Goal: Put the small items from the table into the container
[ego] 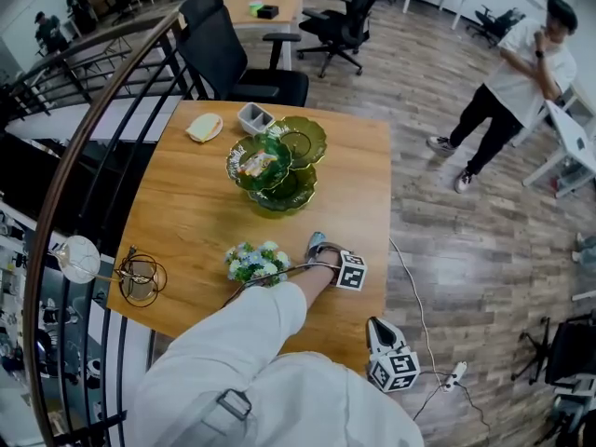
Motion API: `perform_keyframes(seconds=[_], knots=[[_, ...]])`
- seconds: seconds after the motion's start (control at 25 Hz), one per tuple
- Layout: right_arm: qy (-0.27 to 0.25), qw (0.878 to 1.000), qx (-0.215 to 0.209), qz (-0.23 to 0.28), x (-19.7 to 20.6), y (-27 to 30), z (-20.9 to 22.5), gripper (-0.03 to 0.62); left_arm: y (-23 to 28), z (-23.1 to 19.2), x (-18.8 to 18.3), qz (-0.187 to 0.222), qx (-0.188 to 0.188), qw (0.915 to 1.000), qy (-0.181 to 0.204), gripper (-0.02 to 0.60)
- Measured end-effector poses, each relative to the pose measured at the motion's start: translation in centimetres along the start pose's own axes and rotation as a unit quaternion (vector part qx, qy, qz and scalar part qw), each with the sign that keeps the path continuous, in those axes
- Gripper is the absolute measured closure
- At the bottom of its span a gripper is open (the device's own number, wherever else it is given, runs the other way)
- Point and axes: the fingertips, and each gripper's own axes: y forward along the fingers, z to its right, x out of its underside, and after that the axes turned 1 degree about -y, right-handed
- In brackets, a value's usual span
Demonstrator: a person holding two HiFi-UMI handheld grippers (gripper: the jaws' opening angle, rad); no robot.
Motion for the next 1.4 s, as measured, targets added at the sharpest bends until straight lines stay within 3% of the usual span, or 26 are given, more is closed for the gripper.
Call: perform_keyframes(seconds=[0.2,0.32,0.4,0.52,0.64,0.8,1.12,1.4], knots=[[-0.004,1.000,-0.005,0.003,-0.2,0.1,-0.4,0.579,-3.1,-1.3,-1.6,0.059,-0.030,0.9972,-0.035,0.474],[-0.009,1.000,-0.010,0.007,-0.4,0.1,-0.8,0.579,-6.2,-2.4,-2.9,0.123,-0.049,0.9872,-0.089,0.474],[-0.011,1.000,-0.013,0.010,-0.5,0.1,-1.0,0.579,-8.8,-3.4,-3.5,0.174,-0.064,0.9729,-0.138,0.474],[-0.017,1.000,-0.019,0.011,-0.5,0.3,-1.3,0.579,-12.5,-5.0,-3.5,0.245,-0.083,0.9420,-0.215,0.474],[-0.022,0.999,-0.027,0.012,-0.8,0.7,-1.5,0.579,-15.2,-5.8,-3.3,0.290,-0.083,0.9172,-0.261,0.474],[-0.031,0.999,-0.039,0.015,-1.2,1.1,-2.2,0.579,-18.0,-6.3,-2.5,0.325,-0.097,0.8927,-0.297,0.474],[-0.041,0.998,-0.052,0.018,-1.4,1.6,-3.0,0.579,-24.9,-7.1,0.3,0.410,-0.140,0.8288,-0.354,0.474],[-0.046,0.997,-0.058,0.021,-1.7,2.0,-3.8,0.579,-31.5,-7.6,4.7,0.437,-0.206,0.7942,-0.369,0.474]])
